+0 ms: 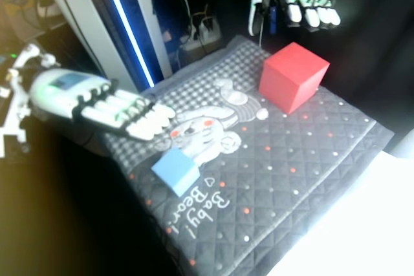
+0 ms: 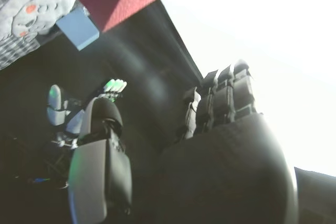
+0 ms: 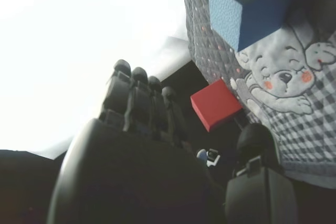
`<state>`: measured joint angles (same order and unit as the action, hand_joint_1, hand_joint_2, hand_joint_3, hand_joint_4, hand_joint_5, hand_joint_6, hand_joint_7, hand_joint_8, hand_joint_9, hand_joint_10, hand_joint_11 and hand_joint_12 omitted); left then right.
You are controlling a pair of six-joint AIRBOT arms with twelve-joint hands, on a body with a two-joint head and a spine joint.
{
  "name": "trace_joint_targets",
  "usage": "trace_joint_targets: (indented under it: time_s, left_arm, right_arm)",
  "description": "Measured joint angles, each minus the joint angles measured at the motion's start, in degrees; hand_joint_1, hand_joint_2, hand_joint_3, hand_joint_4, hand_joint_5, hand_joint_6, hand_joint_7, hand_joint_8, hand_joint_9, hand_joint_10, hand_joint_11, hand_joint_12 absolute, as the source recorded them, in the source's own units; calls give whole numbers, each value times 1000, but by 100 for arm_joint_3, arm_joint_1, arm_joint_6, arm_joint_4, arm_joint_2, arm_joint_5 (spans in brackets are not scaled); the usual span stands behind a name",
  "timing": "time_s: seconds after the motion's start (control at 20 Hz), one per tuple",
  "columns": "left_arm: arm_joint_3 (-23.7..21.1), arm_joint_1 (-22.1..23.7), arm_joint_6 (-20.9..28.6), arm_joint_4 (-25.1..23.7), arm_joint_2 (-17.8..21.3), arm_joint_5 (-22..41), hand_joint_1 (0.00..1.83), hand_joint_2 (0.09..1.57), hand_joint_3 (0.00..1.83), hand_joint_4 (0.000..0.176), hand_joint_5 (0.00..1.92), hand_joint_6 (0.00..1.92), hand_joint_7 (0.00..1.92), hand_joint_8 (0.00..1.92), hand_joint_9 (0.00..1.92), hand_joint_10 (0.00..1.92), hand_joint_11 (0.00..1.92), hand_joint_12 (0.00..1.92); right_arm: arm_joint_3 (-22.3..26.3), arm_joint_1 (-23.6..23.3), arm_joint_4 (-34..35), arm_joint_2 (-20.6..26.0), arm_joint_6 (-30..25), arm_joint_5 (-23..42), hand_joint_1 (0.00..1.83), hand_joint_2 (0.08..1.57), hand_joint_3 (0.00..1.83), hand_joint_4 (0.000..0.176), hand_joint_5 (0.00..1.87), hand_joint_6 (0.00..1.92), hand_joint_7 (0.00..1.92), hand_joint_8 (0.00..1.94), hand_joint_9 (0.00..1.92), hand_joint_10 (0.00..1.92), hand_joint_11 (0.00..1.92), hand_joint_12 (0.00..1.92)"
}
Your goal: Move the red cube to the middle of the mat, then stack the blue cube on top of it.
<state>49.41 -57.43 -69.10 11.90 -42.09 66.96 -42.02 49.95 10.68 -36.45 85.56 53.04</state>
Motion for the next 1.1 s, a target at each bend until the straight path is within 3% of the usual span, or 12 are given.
trace_joint_targets:
  time_s: [0.15, 0.4, 0.5, 0.6, 0.75, 0.8, 0.85, 0.9, 0.95, 1.0, 1.05, 1.1]
  left_arm:
    - [81, 74, -13, 153, -127, -116, 435, 1082, 0, 110, 0, 0, 0, 0, 0, 0, 0, 0]
    - [282, 170, -11, 350, -317, -673, 499, 989, 0, 151, 0, 0, 0, 0, 0, 0, 0, 0]
    - [413, 236, -15, 538, -420, -964, 598, 949, 0, 142, 0, 0, 0, 0, 0, 0, 0, 0]
    - [551, 382, -72, 638, -570, -1307, 651, 926, 0, 173, 0, 0, 0, 0, 0, 0, 0, 0]
    - [726, 623, -192, 671, -796, -1764, 800, 882, 0, 176, 0, 0, 0, 0, 0, 0, 0, 0]
    - [785, 710, -260, 673, -879, -1926, 846, 875, 0, 167, 0, 0, 0, 0, 0, 0, 0, 0]
    - [850, 789, -317, 667, -962, -2098, 903, 881, 0, 94, 0, 0, 0, 0, 0, 0, 13, 6]
    - [881, 793, -317, 669, -1012, -2194, 965, 857, 34, 57, 0, 0, 45, 0, 66, 1, 2, 433]
    - [879, 791, -330, 675, -1029, -2293, 1057, 934, 37, 48, 160, 33, 220, 34, 237, 78, 0, 1022]
    - [879, 793, -332, 684, -1032, -2304, 1103, 1002, 0, 43, 289, 7, 336, 37, 210, 465, 0, 1390]
    - [881, 793, -337, 693, -1029, -2223, 1185, 1033, 0, 49, 428, 118, 454, 208, 131, 1161, 0, 1703]
    - [879, 815, -304, 723, -1029, -2208, 1248, 1051, 0, 49, 239, 818, 236, 911, 83, 1483, 0, 1877]
  right_arm:
    - [-4, 0, 7, -13, -2, 4, 451, 1206, 33, 0, 0, 0, 0, 0, 0, 0, 0, 0]
    - [-17, 0, 48, -59, 0, 7, 458, 1207, 20, 0, 0, 0, 0, 0, 0, 0, 0, 0]
    - [-28, 0, 72, -83, 0, 2, 462, 1203, 16, 0, 0, 0, 0, 0, 0, 0, 0, 0]
    - [-42, 0, 74, -105, -2, 4, 480, 1203, 13, 0, 0, 0, 0, 0, 0, 0, 0, 0]
    - [-55, 0, 85, -105, -37, 2, 484, 1207, 11, 0, 0, 0, 0, 0, 0, 0, 0, 0]
    - [-70, 2, 92, -109, -52, 2, 486, 1206, 10, 0, 0, 0, 0, 0, 0, 0, 0, 0]
    - [-74, 2, 103, -109, -68, 4, 472, 1209, 10, 0, 0, 0, 0, 0, 0, 0, 0, 0]
    - [-74, 9, 109, -109, -85, 7, 468, 1210, 11, 0, 0, 0, 0, 0, 0, 0, 0, 0]
    - [-74, 7, 111, -111, -94, 4, 453, 1217, 13, 0, 0, 0, 0, 0, 0, 0, 0, 0]
    - [-81, 9, 116, -111, -107, 0, 449, 1219, 13, 0, 0, 0, 0, 0, 0, 0, 0, 0]
    - [-81, 26, 122, -118, -120, 24, 445, 1218, 12, 0, 0, 0, 0, 0, 0, 0, 0, 0]
    - [-81, 33, 116, -120, -127, 22, 445, 1221, 12, 0, 0, 0, 0, 0, 0, 0, 0, 0]
